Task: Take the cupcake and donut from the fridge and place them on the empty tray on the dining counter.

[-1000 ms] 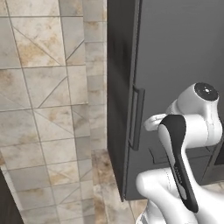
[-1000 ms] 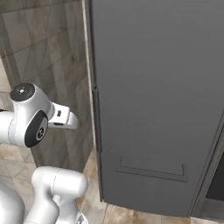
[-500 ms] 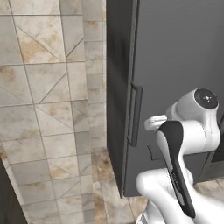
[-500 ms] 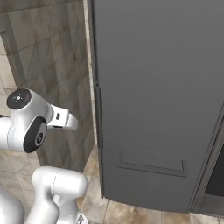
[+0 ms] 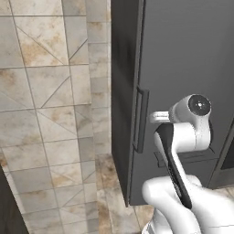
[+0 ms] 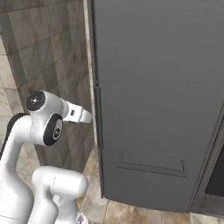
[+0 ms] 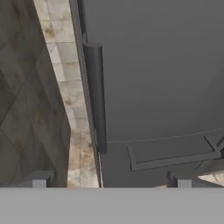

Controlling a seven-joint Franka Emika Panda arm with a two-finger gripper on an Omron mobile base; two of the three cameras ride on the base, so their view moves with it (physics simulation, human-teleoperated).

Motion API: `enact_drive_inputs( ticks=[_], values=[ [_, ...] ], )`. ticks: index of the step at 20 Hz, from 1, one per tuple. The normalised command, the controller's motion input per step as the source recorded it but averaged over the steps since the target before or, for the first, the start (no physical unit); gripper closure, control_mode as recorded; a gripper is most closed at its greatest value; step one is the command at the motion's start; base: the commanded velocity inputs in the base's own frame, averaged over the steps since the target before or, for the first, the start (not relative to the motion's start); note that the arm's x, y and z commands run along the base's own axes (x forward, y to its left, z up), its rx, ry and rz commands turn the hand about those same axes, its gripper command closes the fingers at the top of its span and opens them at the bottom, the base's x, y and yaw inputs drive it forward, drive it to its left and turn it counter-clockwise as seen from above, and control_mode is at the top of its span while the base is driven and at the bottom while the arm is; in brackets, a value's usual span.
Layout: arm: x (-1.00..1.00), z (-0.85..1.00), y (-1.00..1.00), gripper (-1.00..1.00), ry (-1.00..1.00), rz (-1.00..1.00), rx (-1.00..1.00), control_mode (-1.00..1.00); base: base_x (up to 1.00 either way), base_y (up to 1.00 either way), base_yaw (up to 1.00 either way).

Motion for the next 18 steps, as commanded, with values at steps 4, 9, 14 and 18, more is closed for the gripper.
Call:
enact_drive_inputs(
  ticks=[4, 9, 14, 18],
  values=[
    [0.96, 0.00, -0.04, -1.00, 0.08, 0.00, 0.01, -1.00, 0.00, 0.00, 0.00],
    [0.96, -0.01, 0.00, -1.00, 0.19, 0.03, 0.03, -1.00, 0.00, 0.00, 0.00],
    [0.93, -0.19, -0.01, -1.00, 0.24, 0.12, 0.01, -1.00, 0.00, 0.00, 0.00],
    [0.63, -0.69, 0.00, -1.00, -0.05, 0.07, 0.00, -1.00, 0.00, 0.00, 0.00]
  ],
)
